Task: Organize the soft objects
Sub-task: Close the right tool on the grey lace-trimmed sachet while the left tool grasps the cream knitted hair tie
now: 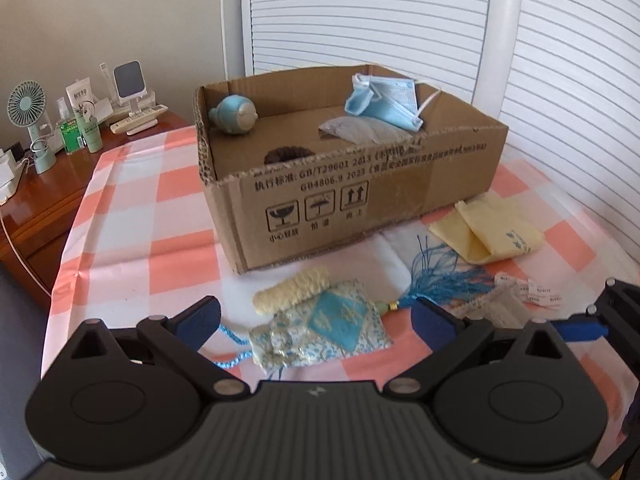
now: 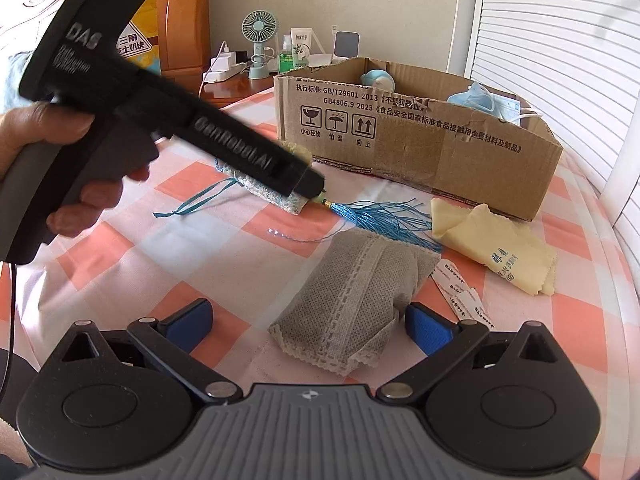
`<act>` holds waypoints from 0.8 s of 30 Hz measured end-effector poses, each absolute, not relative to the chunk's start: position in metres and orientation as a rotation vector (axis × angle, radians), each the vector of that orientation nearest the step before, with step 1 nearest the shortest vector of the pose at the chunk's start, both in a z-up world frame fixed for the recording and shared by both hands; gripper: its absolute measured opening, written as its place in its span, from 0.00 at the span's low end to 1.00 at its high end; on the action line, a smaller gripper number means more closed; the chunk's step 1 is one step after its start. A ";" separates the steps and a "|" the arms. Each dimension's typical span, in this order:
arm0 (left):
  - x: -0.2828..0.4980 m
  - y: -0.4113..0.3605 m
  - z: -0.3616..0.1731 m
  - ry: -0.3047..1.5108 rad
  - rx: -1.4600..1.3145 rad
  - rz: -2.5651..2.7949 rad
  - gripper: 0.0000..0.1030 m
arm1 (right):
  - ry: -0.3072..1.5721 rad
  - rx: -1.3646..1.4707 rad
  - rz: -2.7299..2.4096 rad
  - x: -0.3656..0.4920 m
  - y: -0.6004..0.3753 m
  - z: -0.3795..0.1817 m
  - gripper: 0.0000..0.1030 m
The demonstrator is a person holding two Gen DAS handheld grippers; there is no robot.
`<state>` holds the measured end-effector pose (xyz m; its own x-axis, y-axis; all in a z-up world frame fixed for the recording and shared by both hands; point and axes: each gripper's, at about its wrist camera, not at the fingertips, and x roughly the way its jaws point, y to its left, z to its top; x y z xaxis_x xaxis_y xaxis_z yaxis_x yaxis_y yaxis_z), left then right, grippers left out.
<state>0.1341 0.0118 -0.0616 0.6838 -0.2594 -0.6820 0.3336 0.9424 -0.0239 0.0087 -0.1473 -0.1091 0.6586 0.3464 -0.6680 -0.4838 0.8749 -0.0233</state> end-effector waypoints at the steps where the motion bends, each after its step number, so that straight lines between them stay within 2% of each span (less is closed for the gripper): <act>1: 0.137 0.012 -0.061 0.742 0.094 -0.324 0.93 | 0.710 -0.206 0.474 0.009 -0.147 -0.109 1.00; 2: 0.141 0.013 -0.060 0.738 0.081 -0.315 0.91 | 0.710 -0.207 0.475 0.009 -0.147 -0.109 1.00; 5: 0.151 0.018 -0.062 0.752 0.022 -0.288 0.74 | 0.710 -0.207 0.477 0.009 -0.148 -0.109 1.00; 8: 0.157 0.022 -0.066 0.777 -0.026 -0.262 0.67 | 0.709 -0.207 0.477 0.009 -0.148 -0.109 1.00; 15: 0.163 0.024 -0.075 0.814 -0.078 -0.250 0.58 | 0.709 -0.207 0.477 0.009 -0.148 -0.109 1.00; 17: 0.163 0.025 -0.074 0.811 -0.082 -0.248 0.46 | 0.709 -0.207 0.476 0.009 -0.148 -0.109 1.00; 24: 0.161 0.021 -0.074 0.808 -0.070 -0.261 0.45 | 0.717 -0.201 0.457 0.017 -0.146 -0.107 1.00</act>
